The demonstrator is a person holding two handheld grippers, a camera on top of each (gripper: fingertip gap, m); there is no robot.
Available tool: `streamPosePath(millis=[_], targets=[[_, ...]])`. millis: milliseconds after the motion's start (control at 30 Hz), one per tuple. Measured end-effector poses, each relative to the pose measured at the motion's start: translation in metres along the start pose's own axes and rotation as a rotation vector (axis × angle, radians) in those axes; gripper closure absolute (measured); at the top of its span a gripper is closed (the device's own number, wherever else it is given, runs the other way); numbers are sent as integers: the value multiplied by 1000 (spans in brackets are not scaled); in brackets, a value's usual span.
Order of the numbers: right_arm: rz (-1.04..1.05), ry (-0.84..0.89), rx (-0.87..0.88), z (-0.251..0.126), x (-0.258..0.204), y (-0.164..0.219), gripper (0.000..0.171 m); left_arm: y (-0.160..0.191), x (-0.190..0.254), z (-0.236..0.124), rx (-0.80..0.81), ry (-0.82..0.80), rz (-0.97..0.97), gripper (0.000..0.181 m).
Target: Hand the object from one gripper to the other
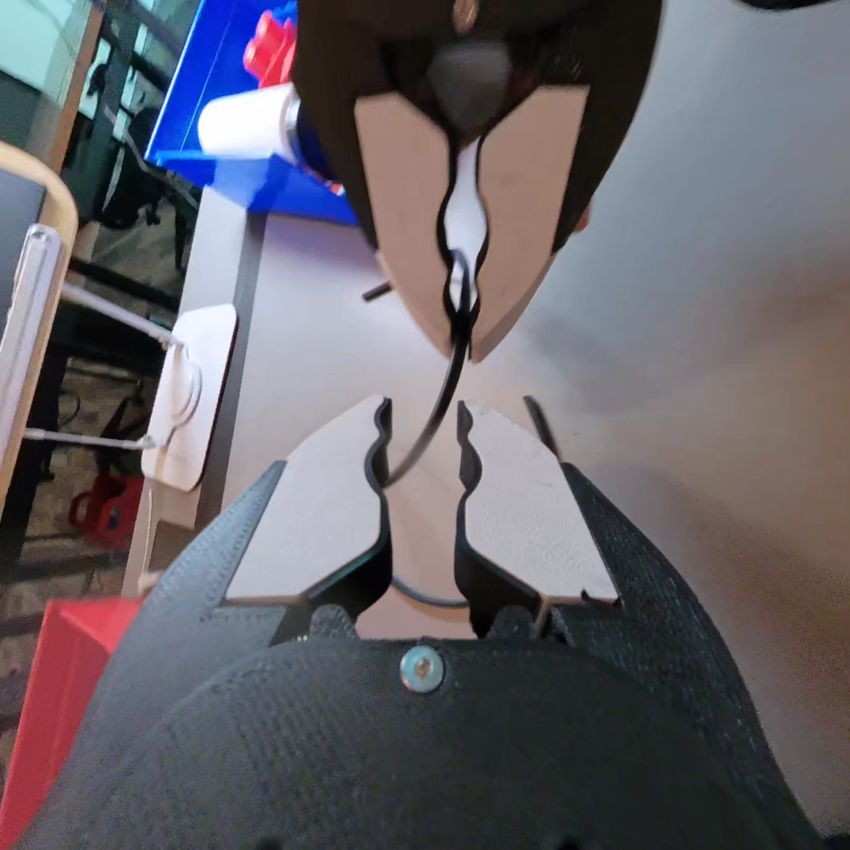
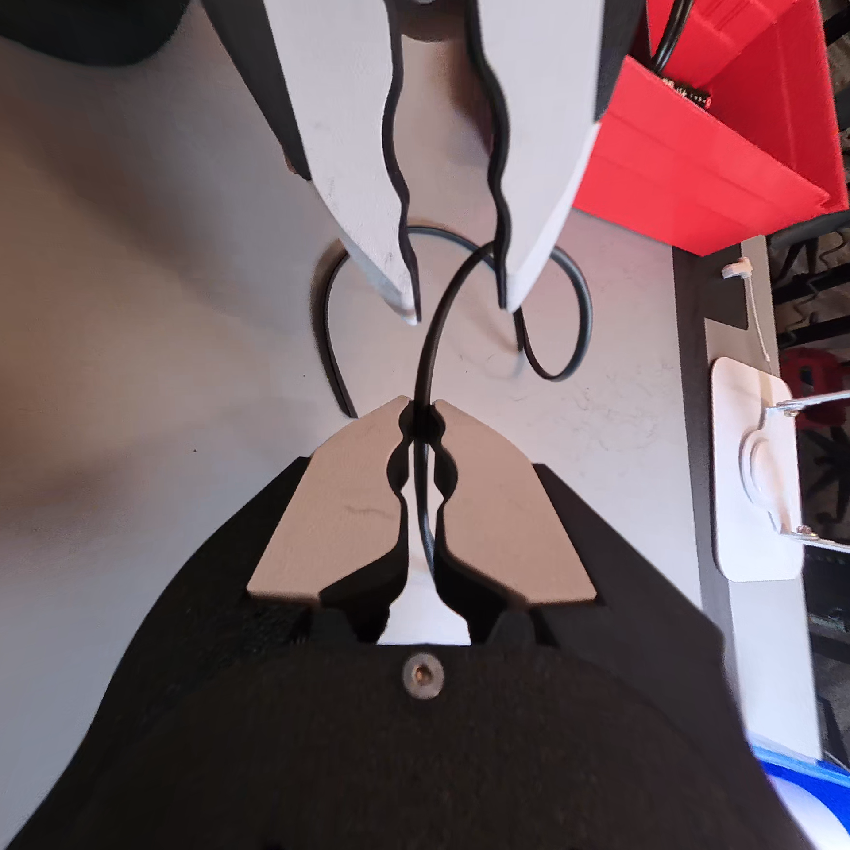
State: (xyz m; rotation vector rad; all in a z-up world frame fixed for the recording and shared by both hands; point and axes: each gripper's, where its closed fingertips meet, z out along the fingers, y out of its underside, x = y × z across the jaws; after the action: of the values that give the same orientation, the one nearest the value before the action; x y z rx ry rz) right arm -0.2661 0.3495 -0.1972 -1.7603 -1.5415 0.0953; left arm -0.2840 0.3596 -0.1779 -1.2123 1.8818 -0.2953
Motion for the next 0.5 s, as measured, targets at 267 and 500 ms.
streamPosePath(millis=[267, 500], targets=[[-27, 4, 22, 0, -4, -6, 165, 3, 18, 9, -39, 83, 31, 176], [-15, -10, 19, 1, -2, 3, 166, 13, 14, 6, -47, 83, 4, 163]])
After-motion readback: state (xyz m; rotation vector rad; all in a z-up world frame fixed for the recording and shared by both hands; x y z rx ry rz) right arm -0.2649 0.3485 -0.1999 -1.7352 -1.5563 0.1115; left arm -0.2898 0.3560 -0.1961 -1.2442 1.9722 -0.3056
